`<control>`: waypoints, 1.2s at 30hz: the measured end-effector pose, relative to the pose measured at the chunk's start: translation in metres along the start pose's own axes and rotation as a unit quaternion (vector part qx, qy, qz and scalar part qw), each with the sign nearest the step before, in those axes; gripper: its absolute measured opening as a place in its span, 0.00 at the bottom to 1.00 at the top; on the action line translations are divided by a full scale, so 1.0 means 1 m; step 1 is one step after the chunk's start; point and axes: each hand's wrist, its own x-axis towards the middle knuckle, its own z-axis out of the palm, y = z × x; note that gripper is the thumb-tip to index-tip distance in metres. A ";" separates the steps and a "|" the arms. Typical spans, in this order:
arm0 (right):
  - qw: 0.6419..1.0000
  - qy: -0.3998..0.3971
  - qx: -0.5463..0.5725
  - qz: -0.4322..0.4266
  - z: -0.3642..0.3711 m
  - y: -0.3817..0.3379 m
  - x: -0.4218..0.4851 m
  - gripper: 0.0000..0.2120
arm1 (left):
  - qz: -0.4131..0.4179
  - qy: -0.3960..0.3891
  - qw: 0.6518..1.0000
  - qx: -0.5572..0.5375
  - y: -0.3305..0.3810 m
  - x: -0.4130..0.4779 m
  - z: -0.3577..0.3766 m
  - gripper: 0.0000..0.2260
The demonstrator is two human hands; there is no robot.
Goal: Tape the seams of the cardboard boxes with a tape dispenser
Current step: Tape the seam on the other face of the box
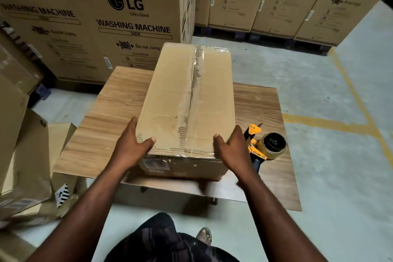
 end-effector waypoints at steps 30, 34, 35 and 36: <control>0.986 -0.042 0.154 0.041 -0.004 -0.049 0.135 0.30 | -0.007 -0.165 0.956 -0.243 0.051 0.151 -0.008 0.19; 0.986 -0.052 0.157 0.036 -0.022 -0.065 0.128 0.24 | 0.011 -0.172 0.958 -0.230 0.068 0.147 -0.019 0.17; 0.985 -0.055 0.159 0.033 -0.029 -0.070 0.126 0.24 | 0.014 -0.175 0.957 -0.230 0.075 0.144 -0.022 0.17; 0.984 -0.057 0.164 0.030 -0.037 -0.074 0.123 0.23 | 0.018 -0.180 0.956 -0.231 0.083 0.140 -0.025 0.17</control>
